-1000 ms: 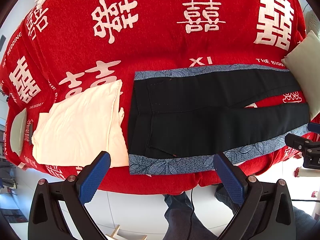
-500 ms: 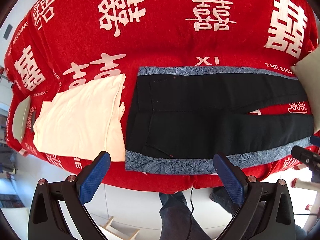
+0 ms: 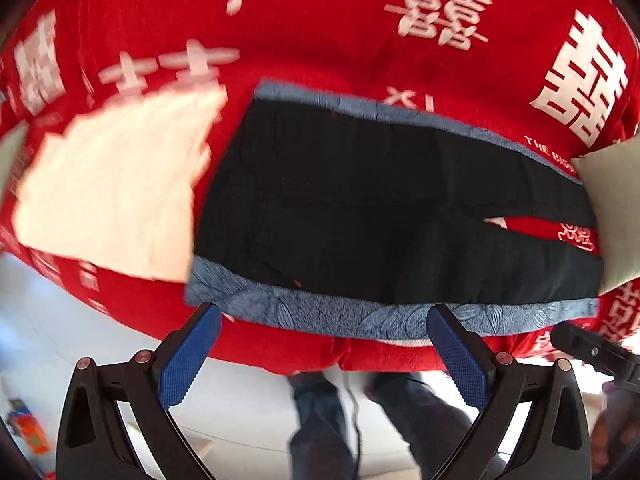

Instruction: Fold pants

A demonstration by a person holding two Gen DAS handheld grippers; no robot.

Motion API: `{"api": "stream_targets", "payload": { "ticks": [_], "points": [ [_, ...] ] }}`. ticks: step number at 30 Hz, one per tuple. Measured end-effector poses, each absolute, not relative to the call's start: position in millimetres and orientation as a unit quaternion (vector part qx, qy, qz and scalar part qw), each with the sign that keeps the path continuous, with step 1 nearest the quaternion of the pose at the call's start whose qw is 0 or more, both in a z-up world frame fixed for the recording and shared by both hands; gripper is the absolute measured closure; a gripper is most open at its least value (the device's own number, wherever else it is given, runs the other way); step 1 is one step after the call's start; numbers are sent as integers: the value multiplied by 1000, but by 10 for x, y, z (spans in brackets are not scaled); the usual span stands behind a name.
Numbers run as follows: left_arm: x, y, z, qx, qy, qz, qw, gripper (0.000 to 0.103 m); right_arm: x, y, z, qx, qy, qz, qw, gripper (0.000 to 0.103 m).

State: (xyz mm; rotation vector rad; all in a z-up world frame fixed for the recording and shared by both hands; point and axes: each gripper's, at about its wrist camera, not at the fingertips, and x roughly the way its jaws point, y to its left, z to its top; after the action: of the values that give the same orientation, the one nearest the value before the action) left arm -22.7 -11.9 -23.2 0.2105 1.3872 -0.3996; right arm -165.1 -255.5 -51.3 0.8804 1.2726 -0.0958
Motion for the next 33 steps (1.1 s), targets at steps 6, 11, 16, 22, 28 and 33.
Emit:
{"api": "stream_targets", "payload": {
  "ticks": [6,11,16,22,28,33],
  "points": [
    [-187,340,-840,26,653,-200,730,0,-1662,-1971,-1314,491,563,35,664,23],
    [-188,526,-1262,-9,661,-220,718,0,-1633,-1691,-1947,535,547,39,643,23],
    [-171,613,-1651,-63,682,-232,691,0,-1551,-1741,-2215,574,491,50,653,23],
    [-159,614,-1874,-117,695,-247,666,0,-1397,-1911,-2037,609,418,71,670,22],
    [-50,520,-1866,-204,696,-258,638,0,-1285,-2019,-1568,602,379,108,694,23],
    [176,528,-1862,-273,679,-226,643,7,-1288,-2071,-1540,611,374,119,688,23]
  ]
}}
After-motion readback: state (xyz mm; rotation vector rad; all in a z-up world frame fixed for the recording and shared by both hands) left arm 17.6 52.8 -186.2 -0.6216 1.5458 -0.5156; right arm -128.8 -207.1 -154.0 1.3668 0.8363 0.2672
